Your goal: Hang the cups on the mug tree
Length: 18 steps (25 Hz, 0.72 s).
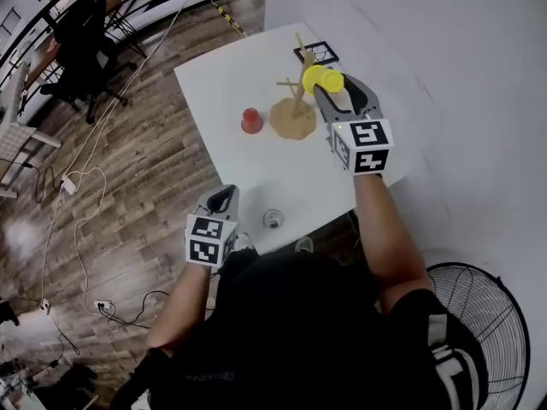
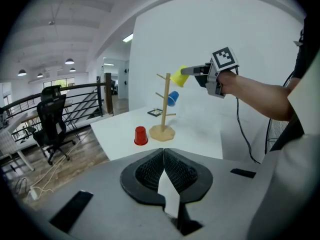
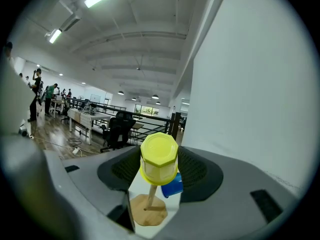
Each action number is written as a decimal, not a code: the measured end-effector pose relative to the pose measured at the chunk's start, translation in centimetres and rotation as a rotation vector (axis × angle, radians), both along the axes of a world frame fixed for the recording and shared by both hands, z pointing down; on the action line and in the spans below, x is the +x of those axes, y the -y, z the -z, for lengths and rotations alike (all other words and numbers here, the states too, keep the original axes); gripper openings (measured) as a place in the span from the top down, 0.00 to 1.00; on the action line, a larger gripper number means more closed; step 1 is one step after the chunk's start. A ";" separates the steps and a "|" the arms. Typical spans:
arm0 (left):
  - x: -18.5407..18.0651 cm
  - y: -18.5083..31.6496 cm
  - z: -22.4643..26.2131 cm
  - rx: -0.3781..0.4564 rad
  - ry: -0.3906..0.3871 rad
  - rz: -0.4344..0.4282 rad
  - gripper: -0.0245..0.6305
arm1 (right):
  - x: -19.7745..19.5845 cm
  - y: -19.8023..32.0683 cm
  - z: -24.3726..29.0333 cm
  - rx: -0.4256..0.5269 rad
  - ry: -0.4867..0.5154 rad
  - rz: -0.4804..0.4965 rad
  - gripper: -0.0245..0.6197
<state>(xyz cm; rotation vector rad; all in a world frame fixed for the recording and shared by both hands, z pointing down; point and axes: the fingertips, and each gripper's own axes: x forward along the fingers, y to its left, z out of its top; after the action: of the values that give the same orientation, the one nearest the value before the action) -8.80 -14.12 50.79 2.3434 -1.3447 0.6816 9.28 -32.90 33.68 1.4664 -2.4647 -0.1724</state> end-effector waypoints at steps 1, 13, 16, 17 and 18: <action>-0.1 0.0 0.0 0.002 -0.002 0.002 0.94 | -0.1 0.1 -0.3 -0.011 0.002 0.002 0.61; 0.3 0.3 0.1 -0.002 -0.003 -0.017 0.94 | -0.1 -1.5 -0.6 -0.022 -0.002 0.024 0.61; 0.5 0.5 0.2 0.000 -0.003 -0.024 0.94 | 0.4 -2.4 -0.4 -0.015 0.004 0.026 0.61; 0.5 0.6 0.3 0.001 -0.003 -0.026 0.94 | 0.6 -2.7 -0.4 -0.014 0.004 0.025 0.61; 0.5 0.6 0.4 0.003 -0.003 -0.026 0.94 | 1.0 -3.1 -0.5 -0.014 0.003 0.024 0.61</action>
<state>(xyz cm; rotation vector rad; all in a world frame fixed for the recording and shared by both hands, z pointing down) -8.27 -14.77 50.44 2.3671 -1.3168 0.6845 10.24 -29.77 34.19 1.4325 -2.4816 -0.1574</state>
